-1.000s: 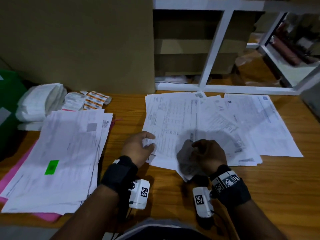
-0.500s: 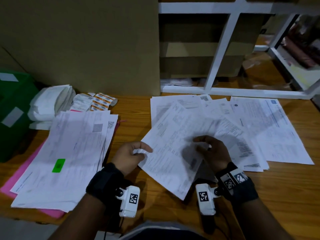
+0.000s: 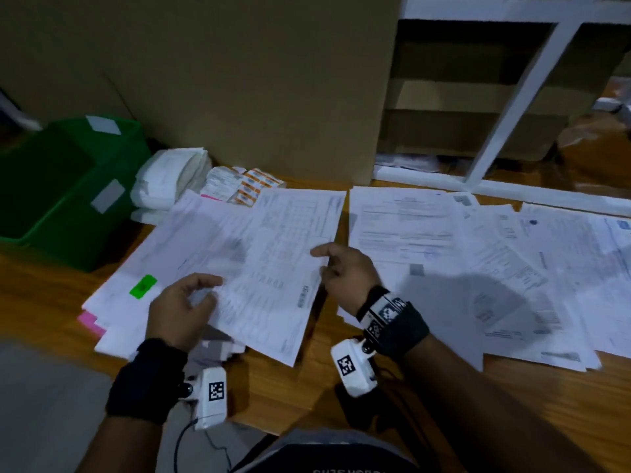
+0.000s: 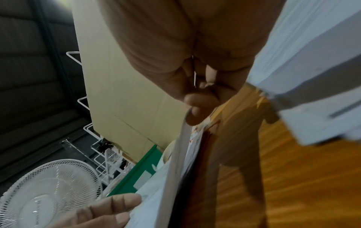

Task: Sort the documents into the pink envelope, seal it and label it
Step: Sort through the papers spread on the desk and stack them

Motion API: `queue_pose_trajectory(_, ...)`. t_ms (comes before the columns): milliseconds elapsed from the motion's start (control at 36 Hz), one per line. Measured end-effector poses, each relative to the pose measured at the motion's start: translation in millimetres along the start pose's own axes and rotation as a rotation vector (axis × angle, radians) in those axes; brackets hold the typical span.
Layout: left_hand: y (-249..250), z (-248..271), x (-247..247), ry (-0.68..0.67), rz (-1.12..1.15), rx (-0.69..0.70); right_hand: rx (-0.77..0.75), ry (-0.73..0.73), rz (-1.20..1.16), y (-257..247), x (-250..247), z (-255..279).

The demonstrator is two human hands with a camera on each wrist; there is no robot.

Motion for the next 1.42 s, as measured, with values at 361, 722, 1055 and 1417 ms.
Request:
queue_pose_trajectory(361,-46,11,-94,0.262,-0.215,-0.130,0.016,-0.205,0.069,-36,86,-25)
queue_pose_trajectory(722,39,-38,15,-0.063,-0.366,0.125,0.082,0.086,0.129,12,-7,6)
queue_pose_trajectory(1055,139,-37,194,-0.561,-0.085,0.173,0.544,0.598,0.462,109,-177,66)
queue_pose_trajectory(1417,146,-30,201,-0.443,-0.039,0.207,0.370,0.542,0.445,106,-165,73)
Point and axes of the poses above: each hand's wrist, its own z-axis away from the middle knuckle, its own x-axis out of the palm, y = z × x, the point moved 9 cm from there along -z, towards the middle knuckle, and after that the axes turned 5 degrees about x, right-handed, at the moved point
